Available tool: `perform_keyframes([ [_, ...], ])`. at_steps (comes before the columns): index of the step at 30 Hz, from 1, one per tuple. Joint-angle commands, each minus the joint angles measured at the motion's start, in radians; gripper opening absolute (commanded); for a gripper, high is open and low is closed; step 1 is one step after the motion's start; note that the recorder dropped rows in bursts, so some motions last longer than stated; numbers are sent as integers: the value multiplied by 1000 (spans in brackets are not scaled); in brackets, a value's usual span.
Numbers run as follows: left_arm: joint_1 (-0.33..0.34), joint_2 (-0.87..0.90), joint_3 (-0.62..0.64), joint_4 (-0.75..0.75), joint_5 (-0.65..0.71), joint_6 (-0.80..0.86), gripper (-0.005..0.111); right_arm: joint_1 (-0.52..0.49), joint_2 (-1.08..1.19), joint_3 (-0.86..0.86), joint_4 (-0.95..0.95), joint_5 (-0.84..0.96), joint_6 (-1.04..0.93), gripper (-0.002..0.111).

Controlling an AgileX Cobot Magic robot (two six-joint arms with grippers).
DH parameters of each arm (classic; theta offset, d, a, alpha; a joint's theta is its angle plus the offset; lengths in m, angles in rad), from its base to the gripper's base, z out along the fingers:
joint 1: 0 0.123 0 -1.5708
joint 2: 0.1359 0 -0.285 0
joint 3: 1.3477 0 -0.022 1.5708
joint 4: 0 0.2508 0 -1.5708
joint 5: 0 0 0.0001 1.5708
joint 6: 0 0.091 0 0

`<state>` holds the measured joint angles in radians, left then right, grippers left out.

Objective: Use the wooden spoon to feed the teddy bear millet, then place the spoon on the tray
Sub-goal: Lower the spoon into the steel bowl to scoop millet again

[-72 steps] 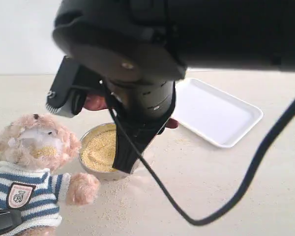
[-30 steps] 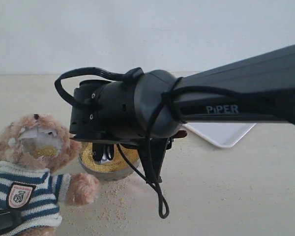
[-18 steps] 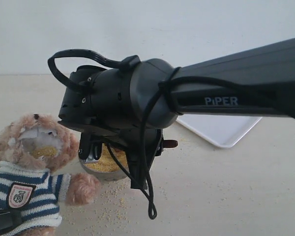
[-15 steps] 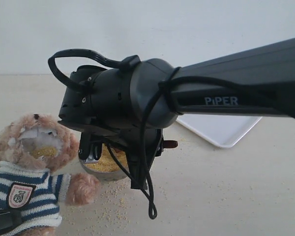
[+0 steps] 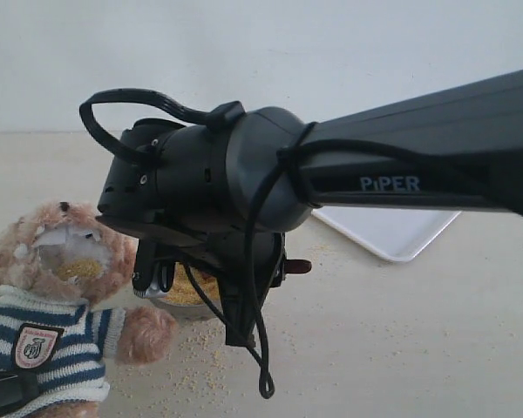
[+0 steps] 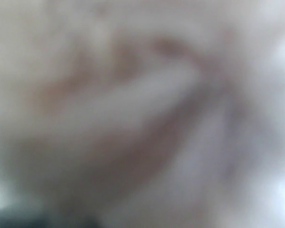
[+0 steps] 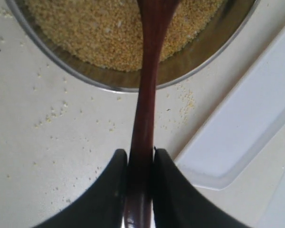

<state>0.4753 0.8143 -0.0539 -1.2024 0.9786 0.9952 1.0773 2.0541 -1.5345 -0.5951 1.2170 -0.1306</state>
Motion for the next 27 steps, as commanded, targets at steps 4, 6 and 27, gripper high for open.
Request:
perform_keyframes([
  [4, 3, -8, 2, -19, 12, 7, 5, 3, 7, -6, 36, 4, -17, 1],
  [6, 3, -8, 2, -19, 12, 7, 5, 3, 12, -6, 38, 4, -17, 1],
  [27, 3, -8, 2, -19, 12, 7, 5, -1, 27, -56, 146, 4, -37, 1],
])
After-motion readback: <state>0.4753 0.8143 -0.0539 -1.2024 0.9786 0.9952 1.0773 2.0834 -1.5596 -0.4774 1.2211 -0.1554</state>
